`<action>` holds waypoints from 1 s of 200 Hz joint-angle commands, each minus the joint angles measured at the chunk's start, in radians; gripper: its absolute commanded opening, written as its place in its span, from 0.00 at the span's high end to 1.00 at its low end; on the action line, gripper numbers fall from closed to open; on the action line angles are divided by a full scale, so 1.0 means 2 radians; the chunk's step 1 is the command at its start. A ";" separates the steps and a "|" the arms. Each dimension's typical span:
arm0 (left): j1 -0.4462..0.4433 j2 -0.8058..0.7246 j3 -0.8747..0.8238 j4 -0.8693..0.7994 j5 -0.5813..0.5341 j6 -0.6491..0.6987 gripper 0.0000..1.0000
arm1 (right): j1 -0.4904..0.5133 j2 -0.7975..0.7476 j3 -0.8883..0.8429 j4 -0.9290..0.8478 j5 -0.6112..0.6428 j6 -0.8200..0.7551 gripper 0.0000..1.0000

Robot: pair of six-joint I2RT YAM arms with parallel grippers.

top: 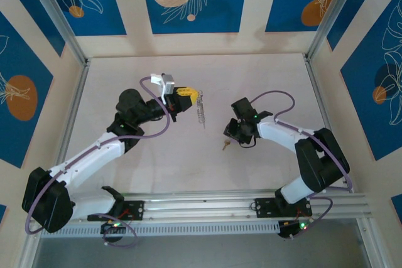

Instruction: Put the keys on the keyring

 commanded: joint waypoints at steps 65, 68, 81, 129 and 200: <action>-0.002 -0.007 -0.009 0.046 0.005 -0.004 1.00 | 0.020 0.046 0.037 -0.036 0.038 0.016 0.63; -0.001 -0.006 -0.009 0.048 0.005 -0.004 1.00 | 0.020 0.048 0.038 -0.036 0.038 0.015 0.64; -0.001 -0.005 -0.010 0.052 0.007 -0.007 1.00 | 0.021 0.054 0.041 -0.035 0.038 0.014 0.64; 0.003 0.002 -0.011 0.065 0.012 -0.016 1.00 | 0.027 0.066 0.046 -0.032 0.040 0.014 0.76; 0.005 0.005 -0.013 0.079 0.015 -0.026 1.00 | 0.030 0.041 0.037 -0.041 0.045 0.009 0.80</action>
